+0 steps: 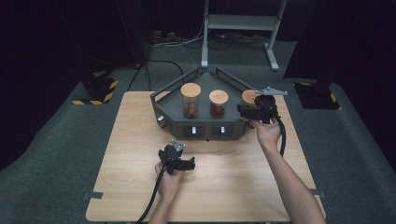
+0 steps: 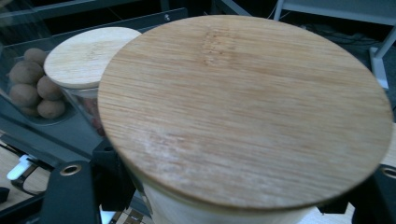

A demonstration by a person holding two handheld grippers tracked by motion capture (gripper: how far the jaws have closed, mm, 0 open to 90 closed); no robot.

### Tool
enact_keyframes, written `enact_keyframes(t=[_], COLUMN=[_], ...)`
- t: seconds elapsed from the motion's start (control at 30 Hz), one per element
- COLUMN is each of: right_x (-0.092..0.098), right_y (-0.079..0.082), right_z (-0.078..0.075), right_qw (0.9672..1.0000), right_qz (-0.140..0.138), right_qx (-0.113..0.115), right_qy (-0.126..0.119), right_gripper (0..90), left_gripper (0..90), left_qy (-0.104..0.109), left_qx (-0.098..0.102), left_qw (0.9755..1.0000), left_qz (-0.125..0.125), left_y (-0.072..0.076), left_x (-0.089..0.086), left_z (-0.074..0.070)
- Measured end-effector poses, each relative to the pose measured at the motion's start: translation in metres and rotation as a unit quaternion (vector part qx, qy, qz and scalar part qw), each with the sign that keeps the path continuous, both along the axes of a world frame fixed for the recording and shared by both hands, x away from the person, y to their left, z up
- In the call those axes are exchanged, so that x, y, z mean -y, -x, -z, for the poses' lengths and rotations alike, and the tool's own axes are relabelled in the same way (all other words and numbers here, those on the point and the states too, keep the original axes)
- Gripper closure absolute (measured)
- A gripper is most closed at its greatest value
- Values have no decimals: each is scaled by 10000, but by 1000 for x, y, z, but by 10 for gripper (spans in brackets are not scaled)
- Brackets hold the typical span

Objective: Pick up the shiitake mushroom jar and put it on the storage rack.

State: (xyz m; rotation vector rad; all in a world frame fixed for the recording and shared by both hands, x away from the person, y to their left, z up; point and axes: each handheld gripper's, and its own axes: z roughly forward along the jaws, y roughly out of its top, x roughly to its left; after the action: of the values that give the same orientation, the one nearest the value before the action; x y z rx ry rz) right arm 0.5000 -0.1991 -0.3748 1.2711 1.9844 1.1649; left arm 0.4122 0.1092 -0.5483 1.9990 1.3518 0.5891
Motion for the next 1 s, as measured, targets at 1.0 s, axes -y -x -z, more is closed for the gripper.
enact_keyframes(t=[1.0], right_x=[-21], right_y=[-37], right_z=[10], right_qw=[9995], right_qz=[300], right_qx=[-37], right_qy=[9], right_gripper=[251], left_gripper=[22], left_qy=[5], left_qx=[-4], left_qw=[10000], left_qz=[1], left_y=[0], left_x=[0], left_z=[0])
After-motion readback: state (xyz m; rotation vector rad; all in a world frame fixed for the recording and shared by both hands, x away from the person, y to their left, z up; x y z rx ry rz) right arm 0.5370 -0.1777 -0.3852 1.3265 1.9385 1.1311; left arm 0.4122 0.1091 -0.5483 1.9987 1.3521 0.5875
